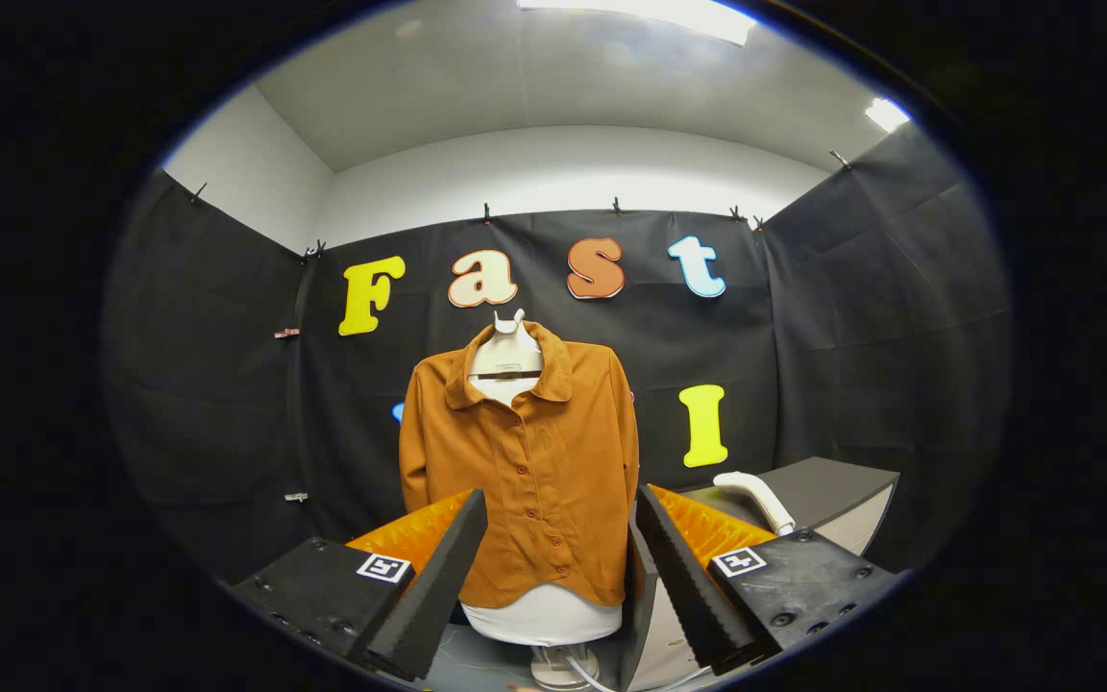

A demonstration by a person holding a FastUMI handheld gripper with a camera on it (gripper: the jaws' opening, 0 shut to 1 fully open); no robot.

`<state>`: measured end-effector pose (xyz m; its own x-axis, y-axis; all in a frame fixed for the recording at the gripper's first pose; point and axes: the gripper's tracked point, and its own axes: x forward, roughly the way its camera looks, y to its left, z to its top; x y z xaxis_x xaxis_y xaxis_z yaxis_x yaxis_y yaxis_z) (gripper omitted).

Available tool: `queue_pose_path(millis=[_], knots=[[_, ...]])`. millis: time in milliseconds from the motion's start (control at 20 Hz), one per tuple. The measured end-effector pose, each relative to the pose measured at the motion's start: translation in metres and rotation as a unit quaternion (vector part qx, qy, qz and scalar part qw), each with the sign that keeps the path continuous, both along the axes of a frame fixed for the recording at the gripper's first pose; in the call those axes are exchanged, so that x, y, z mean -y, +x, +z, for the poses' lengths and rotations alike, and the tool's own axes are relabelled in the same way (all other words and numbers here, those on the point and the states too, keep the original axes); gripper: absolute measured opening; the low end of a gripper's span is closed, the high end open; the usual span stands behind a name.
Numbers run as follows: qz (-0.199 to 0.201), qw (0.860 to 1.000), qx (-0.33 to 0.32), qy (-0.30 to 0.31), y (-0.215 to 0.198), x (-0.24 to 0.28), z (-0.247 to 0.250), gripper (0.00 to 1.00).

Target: Iron the clothes twice with a garment steamer, once on the left side and once on the right side.

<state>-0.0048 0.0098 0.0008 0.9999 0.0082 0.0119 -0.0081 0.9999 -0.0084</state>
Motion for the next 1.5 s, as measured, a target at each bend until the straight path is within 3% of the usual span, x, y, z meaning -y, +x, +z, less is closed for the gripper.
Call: queue_pose_path(millis=[350, 750, 1000, 1500], knots=[[-0.026, 1.0, -0.014, 0.0, 0.005, -0.018, -0.013, 0.98], [-0.09, 0.995, -0.031, -0.005, 0.011, -0.006, -0.031, 0.98], [-0.116, 0.993, -0.034, -0.01, 0.034, 0.025, -0.036, 0.98], [-0.142, 0.989, -0.041, -0.009, 0.13, 0.142, -0.036, 0.98]])
